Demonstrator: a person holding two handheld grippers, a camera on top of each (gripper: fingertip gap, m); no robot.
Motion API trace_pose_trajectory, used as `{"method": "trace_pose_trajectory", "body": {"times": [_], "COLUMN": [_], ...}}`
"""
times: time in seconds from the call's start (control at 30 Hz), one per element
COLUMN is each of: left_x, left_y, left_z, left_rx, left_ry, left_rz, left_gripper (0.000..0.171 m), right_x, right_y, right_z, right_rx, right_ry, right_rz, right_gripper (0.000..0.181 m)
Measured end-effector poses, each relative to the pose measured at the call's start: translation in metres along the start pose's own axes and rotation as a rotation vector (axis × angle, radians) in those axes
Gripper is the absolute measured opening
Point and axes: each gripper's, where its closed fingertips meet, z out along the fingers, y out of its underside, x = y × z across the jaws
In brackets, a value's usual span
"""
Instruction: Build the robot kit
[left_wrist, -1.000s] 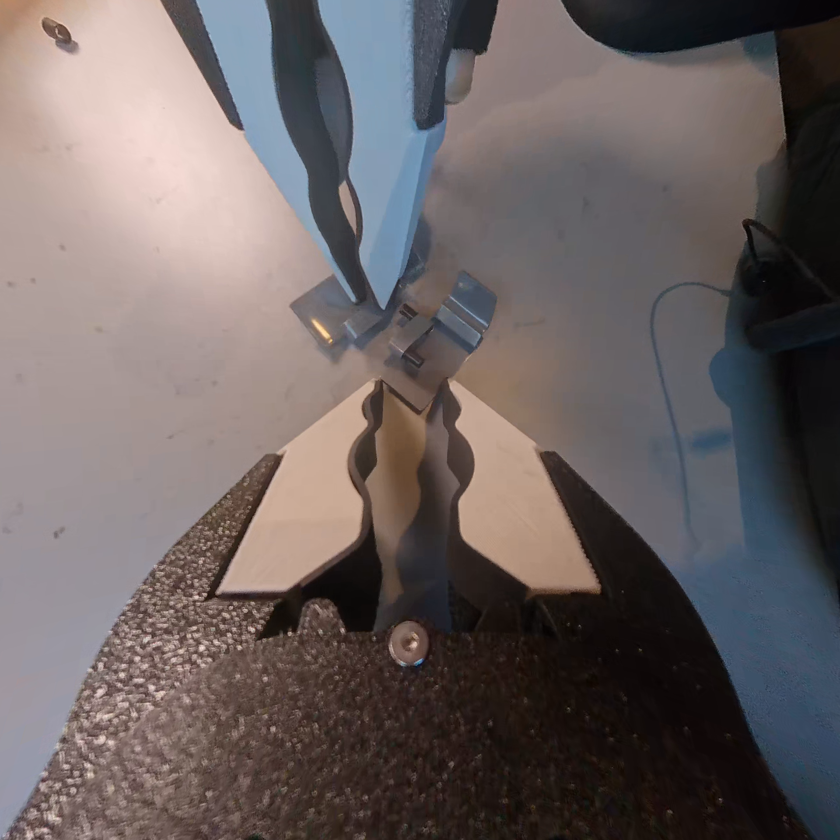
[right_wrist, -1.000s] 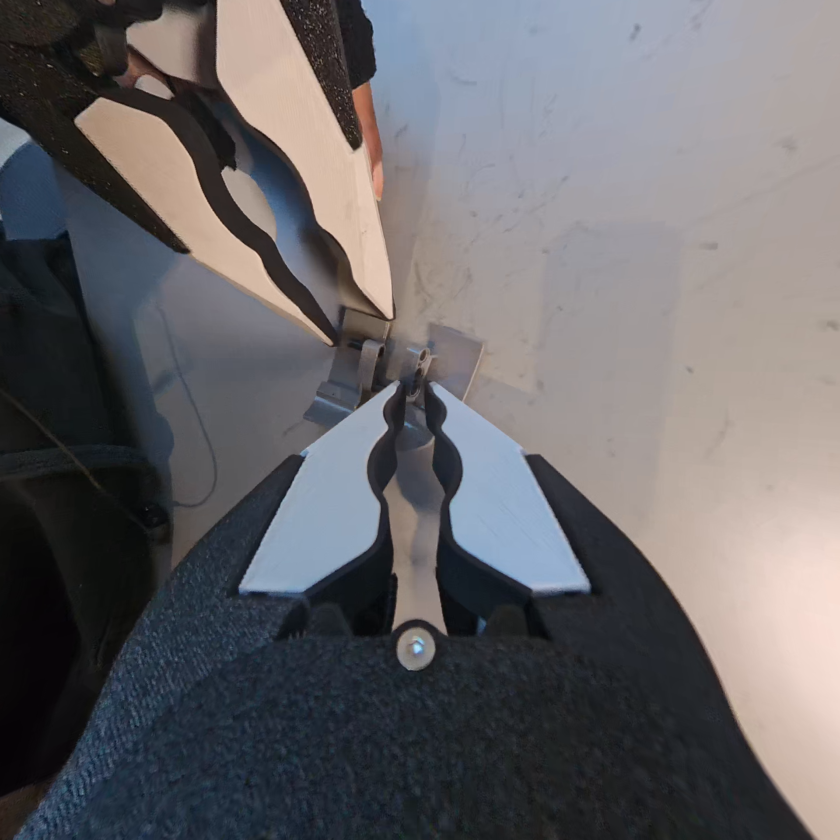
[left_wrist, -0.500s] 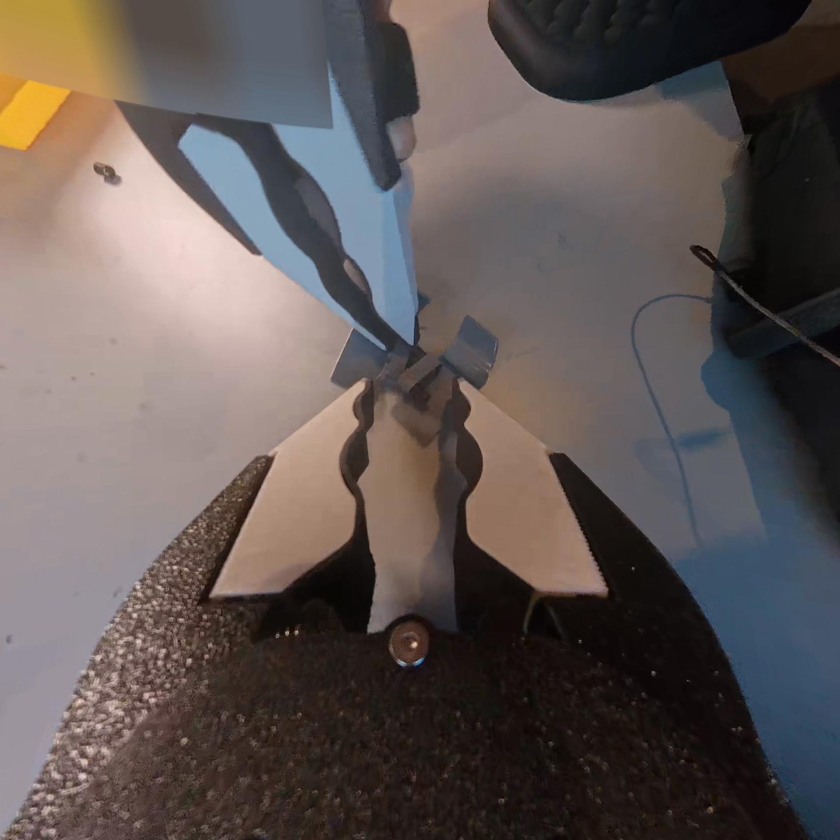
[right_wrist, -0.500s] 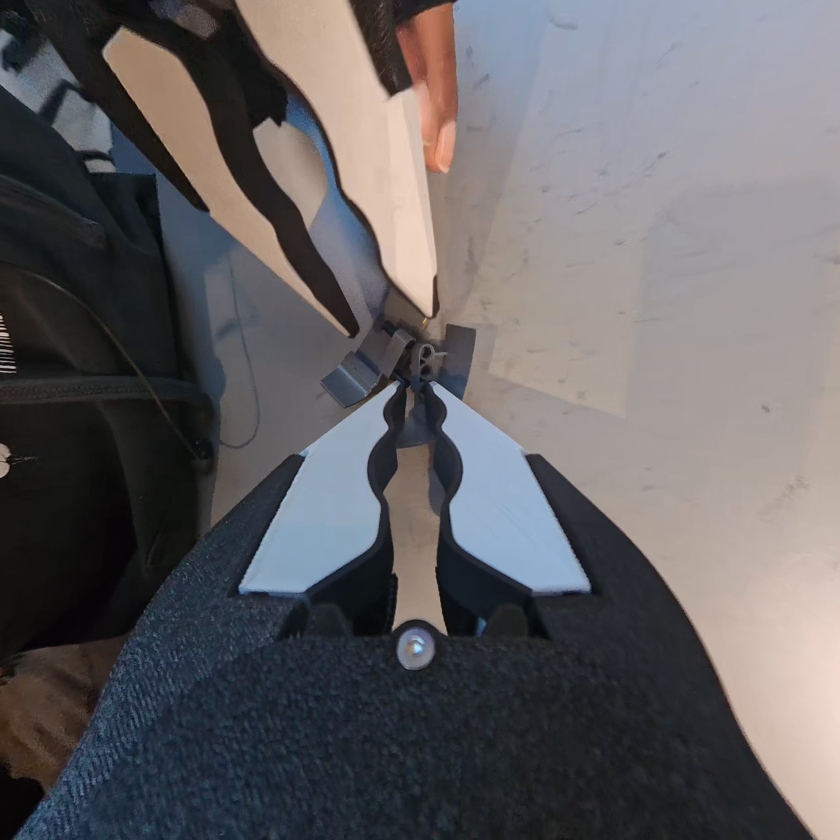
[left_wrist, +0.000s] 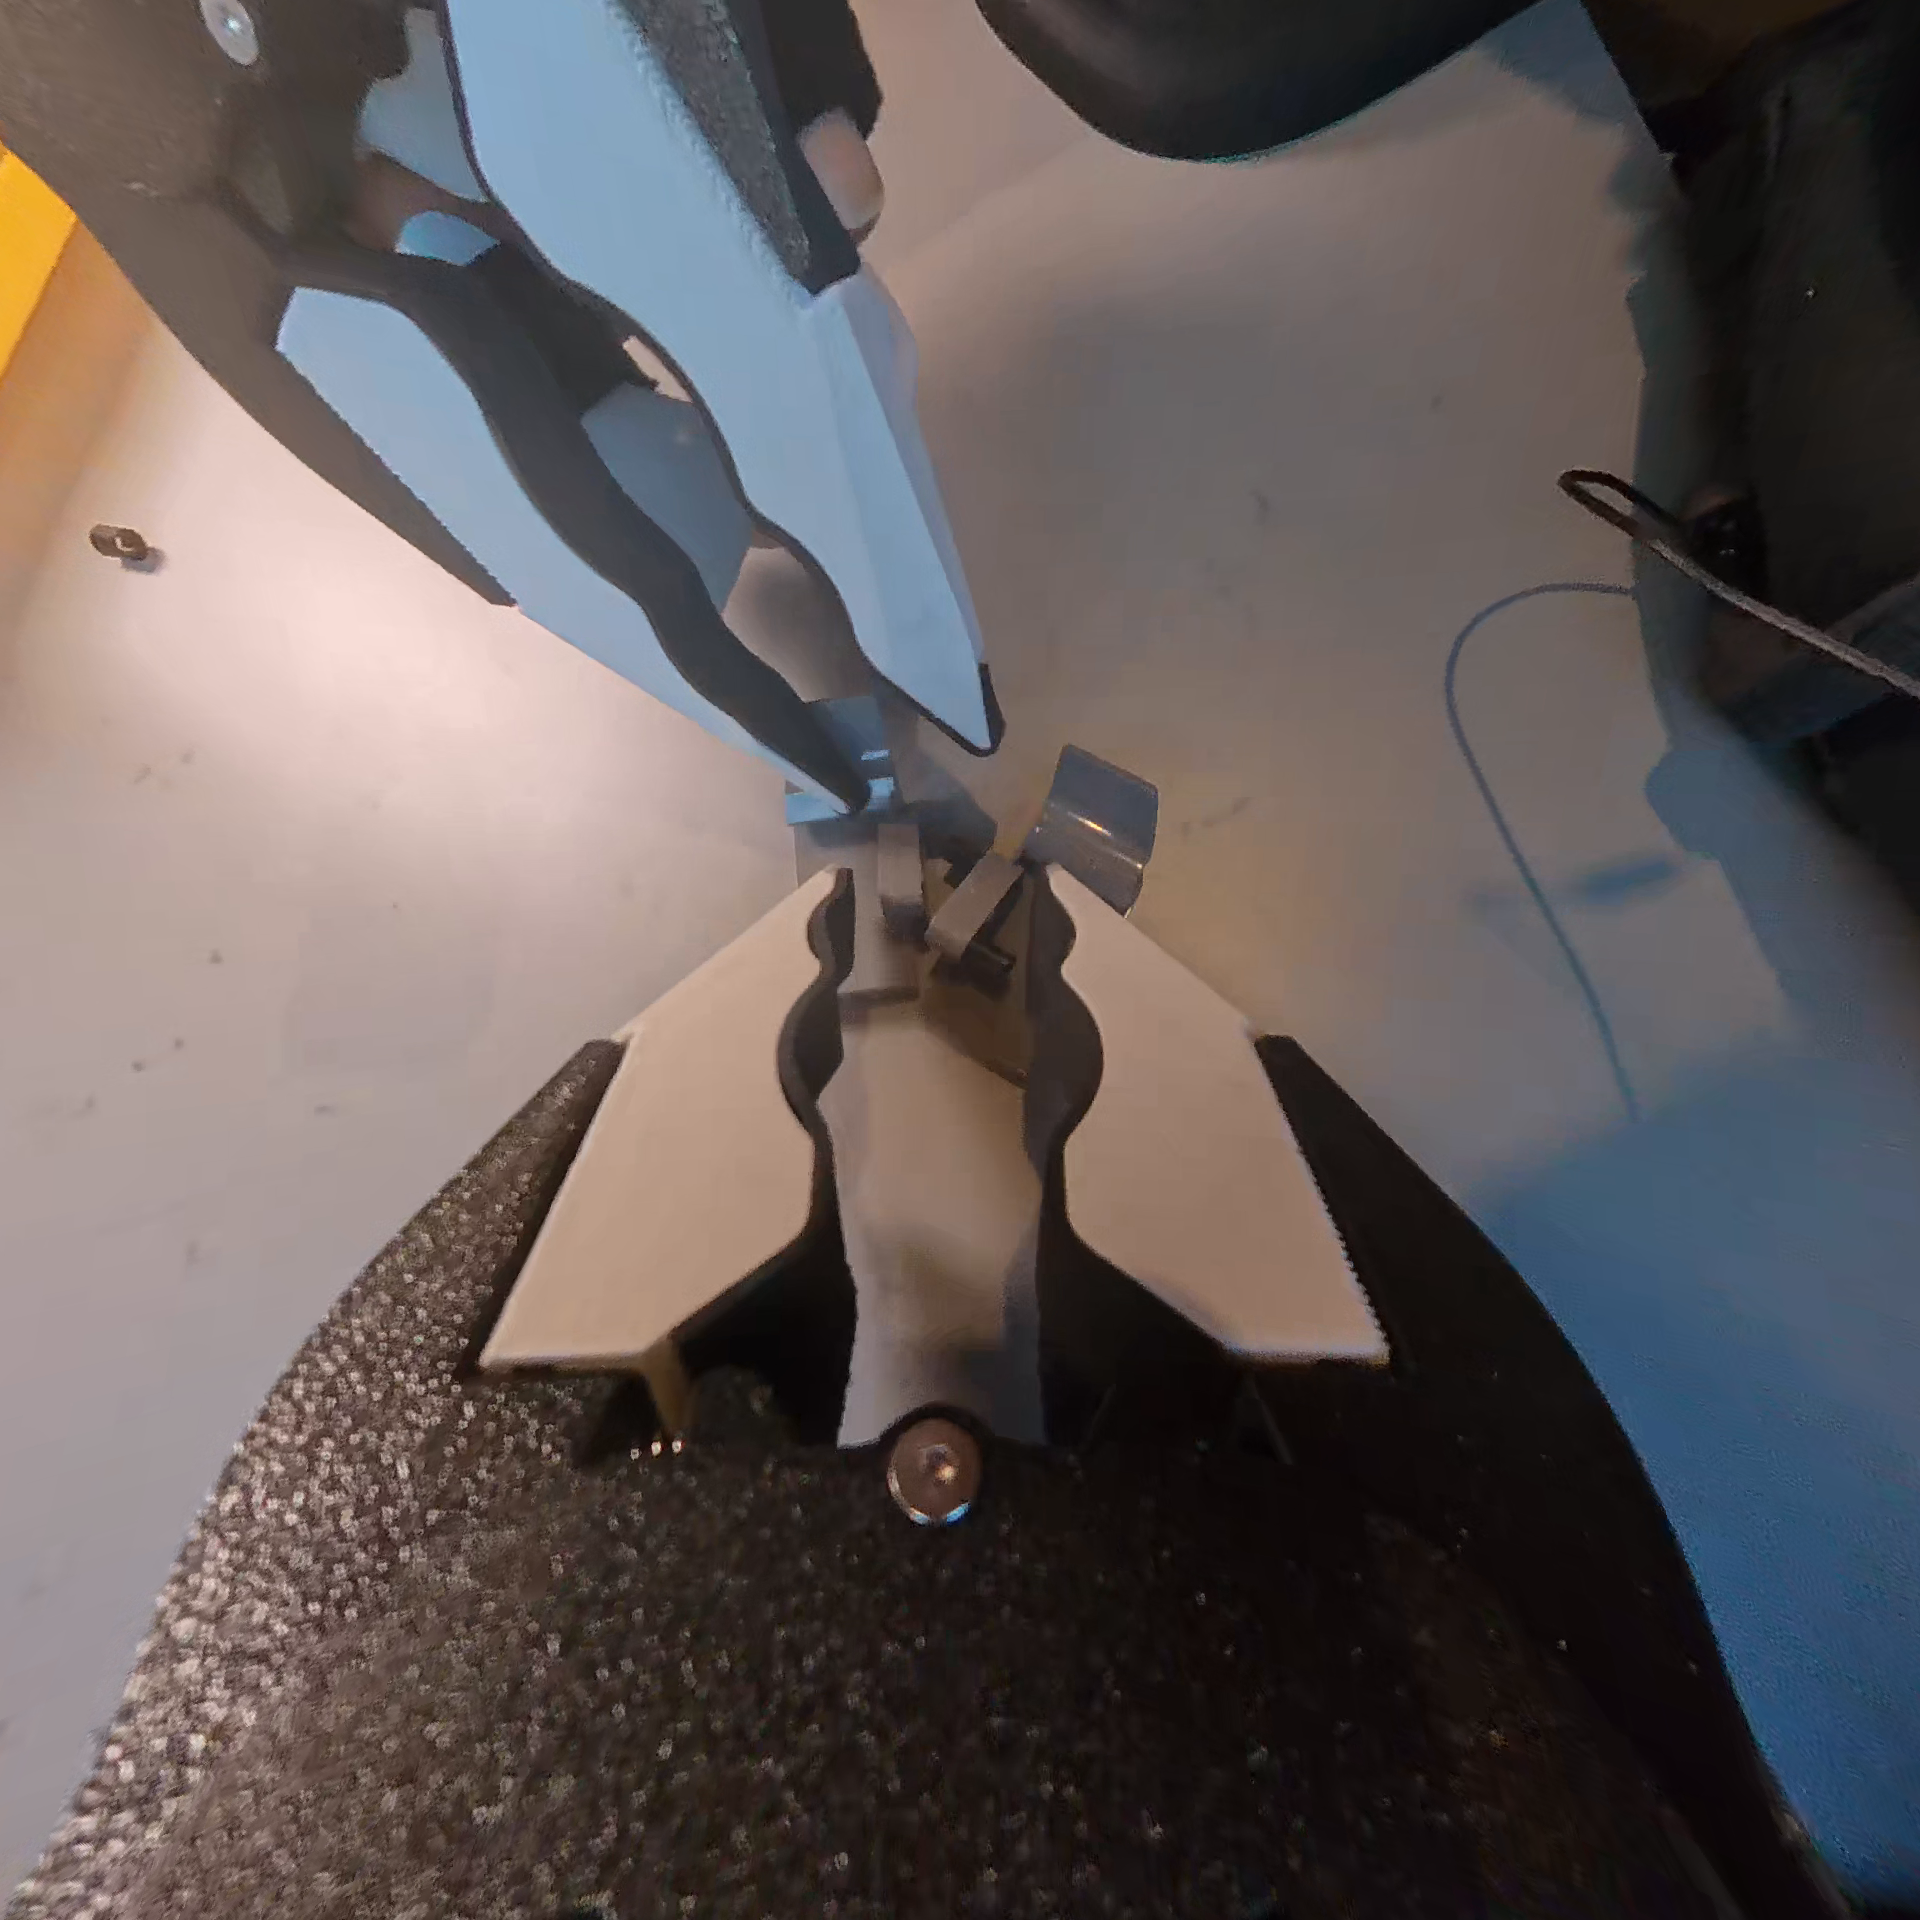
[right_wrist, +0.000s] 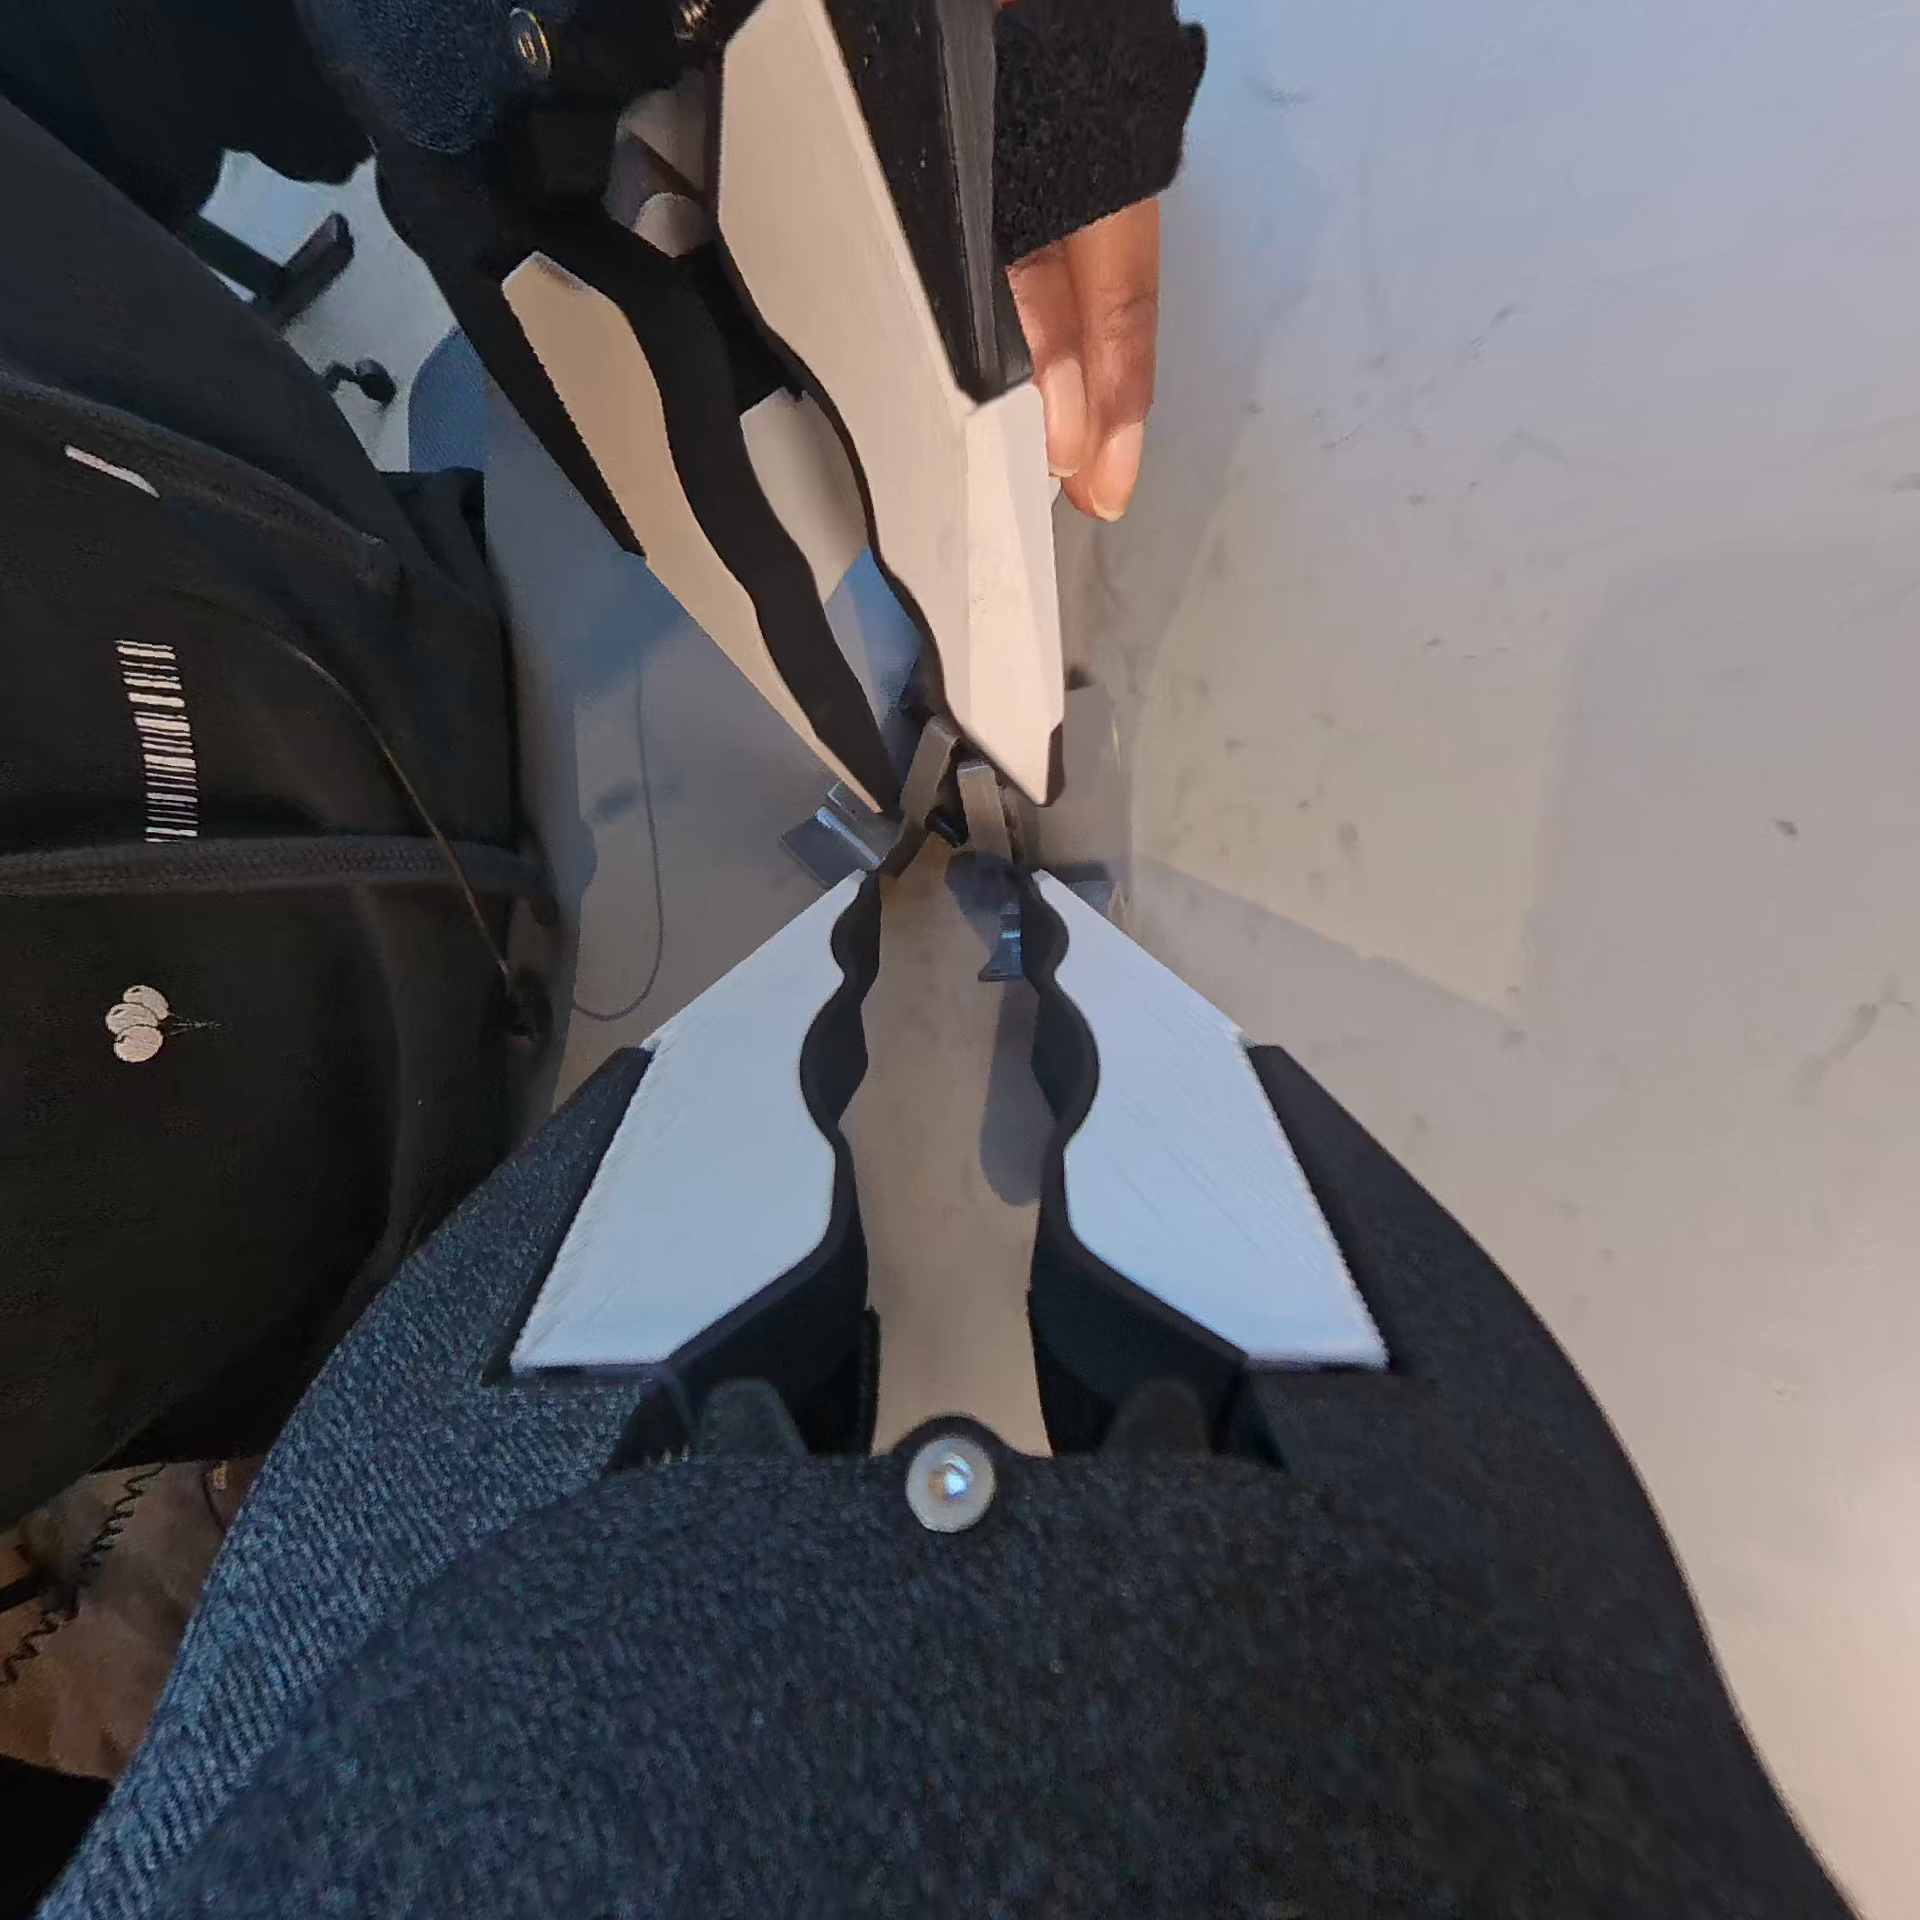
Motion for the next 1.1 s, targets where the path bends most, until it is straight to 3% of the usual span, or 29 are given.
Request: {"method": "trace_pose_trajectory", "body": {"times": [0.67,1.1], "left_x": [0.0022,-0.0028], "left_y": [0.0004,0.0026], "left_z": [0.0052,0.0037], "left_rx": [-0.005,-0.004], "left_ry": [0.032,0.015], "left_rz": [0.068,0.028], "left_gripper": [0.025,0.034], "right_x": [-0.0083,-0.0097], "right_y": [-0.0034,-0.0039], "right_z": [0.0076,0.0093], "right_rx": [-0.018,-0.041], "right_ry": [-0.067,-0.105], "right_rz": [-0.008,-0.041], "right_gripper": [0.029,0.029]}}
